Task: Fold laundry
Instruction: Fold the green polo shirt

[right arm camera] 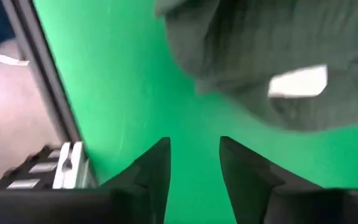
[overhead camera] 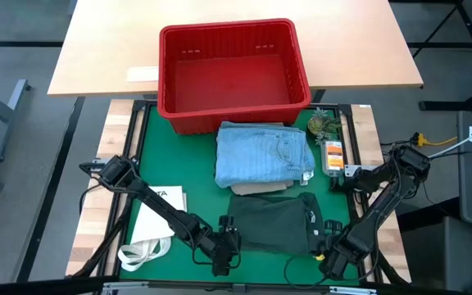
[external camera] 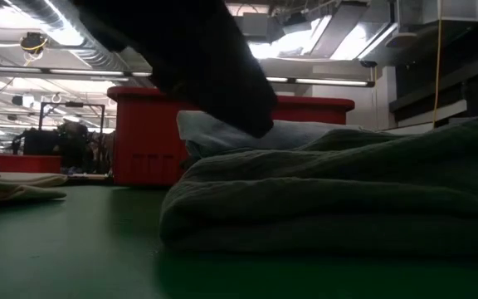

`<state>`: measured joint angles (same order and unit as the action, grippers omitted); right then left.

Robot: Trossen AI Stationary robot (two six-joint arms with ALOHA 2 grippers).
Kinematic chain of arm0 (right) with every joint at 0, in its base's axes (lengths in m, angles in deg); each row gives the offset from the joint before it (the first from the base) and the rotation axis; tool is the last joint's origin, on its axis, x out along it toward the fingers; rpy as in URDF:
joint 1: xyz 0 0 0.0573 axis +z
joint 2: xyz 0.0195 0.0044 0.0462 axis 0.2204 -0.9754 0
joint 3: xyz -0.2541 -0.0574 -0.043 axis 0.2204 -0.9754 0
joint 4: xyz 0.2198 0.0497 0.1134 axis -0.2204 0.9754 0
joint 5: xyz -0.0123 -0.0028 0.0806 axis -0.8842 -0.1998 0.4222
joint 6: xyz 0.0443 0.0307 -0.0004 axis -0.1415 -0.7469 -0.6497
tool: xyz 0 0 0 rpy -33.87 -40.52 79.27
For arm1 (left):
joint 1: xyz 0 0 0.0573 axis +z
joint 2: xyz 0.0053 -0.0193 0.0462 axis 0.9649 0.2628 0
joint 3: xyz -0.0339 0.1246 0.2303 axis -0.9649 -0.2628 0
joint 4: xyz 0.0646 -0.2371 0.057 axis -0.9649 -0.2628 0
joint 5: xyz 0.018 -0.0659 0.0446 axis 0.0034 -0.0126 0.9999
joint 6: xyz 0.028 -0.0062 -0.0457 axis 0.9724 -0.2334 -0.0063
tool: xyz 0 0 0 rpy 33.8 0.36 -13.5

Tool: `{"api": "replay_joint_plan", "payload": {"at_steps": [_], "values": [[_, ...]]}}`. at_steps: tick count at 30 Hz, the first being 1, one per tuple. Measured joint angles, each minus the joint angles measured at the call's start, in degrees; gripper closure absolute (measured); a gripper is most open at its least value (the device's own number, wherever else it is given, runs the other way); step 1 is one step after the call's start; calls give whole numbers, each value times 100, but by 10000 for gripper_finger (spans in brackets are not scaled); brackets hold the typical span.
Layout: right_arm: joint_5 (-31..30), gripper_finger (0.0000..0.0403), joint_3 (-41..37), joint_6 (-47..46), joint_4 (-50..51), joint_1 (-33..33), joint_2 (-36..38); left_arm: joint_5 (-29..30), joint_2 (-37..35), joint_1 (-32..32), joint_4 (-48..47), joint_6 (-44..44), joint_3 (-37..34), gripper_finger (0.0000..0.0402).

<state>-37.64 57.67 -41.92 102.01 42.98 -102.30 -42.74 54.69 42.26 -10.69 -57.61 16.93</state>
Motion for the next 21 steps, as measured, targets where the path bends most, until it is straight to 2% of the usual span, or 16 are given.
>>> {"api": "replay_joint_plan", "payload": {"at_steps": [3,5,9,13,15,17,21], "values": [[338,257,4,12,90,-126,147,33,0,86,28,2,0,233],[139,256,83,157,301,-198,281,39,0,169,35,2,0,233],[-898,256,385,653,812,-365,520,210,0,377,296,24,0,233],[-2612,256,613,1393,999,-546,631,300,0,647,785,346,0,233],[-3275,256,622,1737,971,-695,628,302,0,793,1112,535,0,233],[-3447,256,542,2028,877,-930,628,302,0,940,1407,741,2,233],[-3404,256,202,2441,717,-1461,615,294,33,1230,1675,902,11,233]]}}
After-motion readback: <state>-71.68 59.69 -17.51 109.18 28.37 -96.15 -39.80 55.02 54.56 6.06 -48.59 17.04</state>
